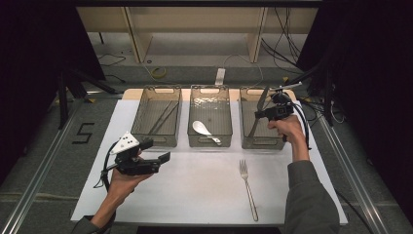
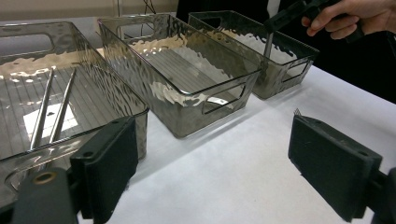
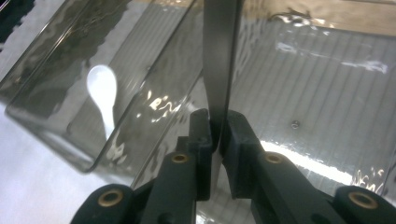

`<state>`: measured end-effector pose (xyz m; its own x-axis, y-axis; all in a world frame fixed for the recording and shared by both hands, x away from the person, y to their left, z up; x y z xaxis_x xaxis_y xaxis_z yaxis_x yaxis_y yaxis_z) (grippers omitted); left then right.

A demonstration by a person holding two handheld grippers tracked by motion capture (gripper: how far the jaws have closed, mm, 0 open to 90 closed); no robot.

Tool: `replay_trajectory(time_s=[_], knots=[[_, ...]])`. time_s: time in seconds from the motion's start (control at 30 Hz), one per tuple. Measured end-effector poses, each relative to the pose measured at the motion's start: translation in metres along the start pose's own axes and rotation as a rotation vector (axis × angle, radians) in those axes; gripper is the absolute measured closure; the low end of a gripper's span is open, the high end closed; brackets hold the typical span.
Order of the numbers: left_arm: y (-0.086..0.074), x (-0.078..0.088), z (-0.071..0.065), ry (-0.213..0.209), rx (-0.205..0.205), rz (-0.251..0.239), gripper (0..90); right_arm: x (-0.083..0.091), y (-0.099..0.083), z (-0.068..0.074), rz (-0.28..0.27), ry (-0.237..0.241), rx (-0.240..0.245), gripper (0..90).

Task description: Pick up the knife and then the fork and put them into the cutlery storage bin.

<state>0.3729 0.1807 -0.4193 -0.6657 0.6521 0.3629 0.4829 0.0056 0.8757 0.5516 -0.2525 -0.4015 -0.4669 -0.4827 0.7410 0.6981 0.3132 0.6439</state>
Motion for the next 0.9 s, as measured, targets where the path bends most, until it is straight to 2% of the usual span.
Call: replay_trajectory(time_s=[0.07, 0.17, 0.2, 0.27, 0.33, 0.4, 0.6, 0.67, 0.9], knots=[[0.0, 0.0, 0.0, 0.0, 0.005, -0.004, 15.4, -0.003, 0.001, -0.003, -0.002, -0.02, -0.027, 80.7], [0.0, 0.0, 0.0, 0.0, 0.006, -0.004, 15.5, -0.007, 0.002, -0.007, 0.001, -0.051, -0.068, 62.5], [0.0, 0.0, 0.0, -0.001, 0.006, -0.004, 15.4, -0.009, 0.002, -0.007, 0.015, -0.073, -0.062, 55.2], [0.0, 0.0, 0.0, -0.002, 0.005, -0.002, 15.4, -0.01, 0.003, -0.005, 0.056, -0.128, -0.026, 54.0], [0.0, 0.0, 0.0, -0.002, 0.004, 0.0, 15.4, -0.008, 0.004, -0.004, 0.036, -0.121, -0.023, 52.6], [0.0, 0.0, 0.0, -0.001, 0.0, 0.003, 15.4, -0.004, 0.007, -0.001, 0.04, -0.155, 0.002, 50.5], [0.0, 0.0, 0.0, -0.001, 0.0, 0.002, 15.4, 0.004, 0.009, 0.009, 0.051, -0.144, 0.033, 42.4], [0.0, 0.0, 0.0, -0.001, 0.0, 0.002, 15.4, 0.005, 0.007, 0.013, 0.066, -0.138, 0.056, 39.9], [0.0, -0.001, 0.0, 0.001, 0.005, -0.001, 15.4, 0.021, 0.001, 0.035, 0.062, -0.101, 0.137, 36.1]])
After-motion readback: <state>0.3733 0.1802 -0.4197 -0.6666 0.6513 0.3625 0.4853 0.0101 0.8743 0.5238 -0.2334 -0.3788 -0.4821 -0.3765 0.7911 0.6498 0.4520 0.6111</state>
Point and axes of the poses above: each handheld gripper's, and its own axes: x roughly backward along the jaws, y roughly out of its top, z roughly to its left, the point moved 2 cm from there along -x, roughly forward along the jaws, and after that the axes turned 9 degrees about x, right-handed, at the moved point
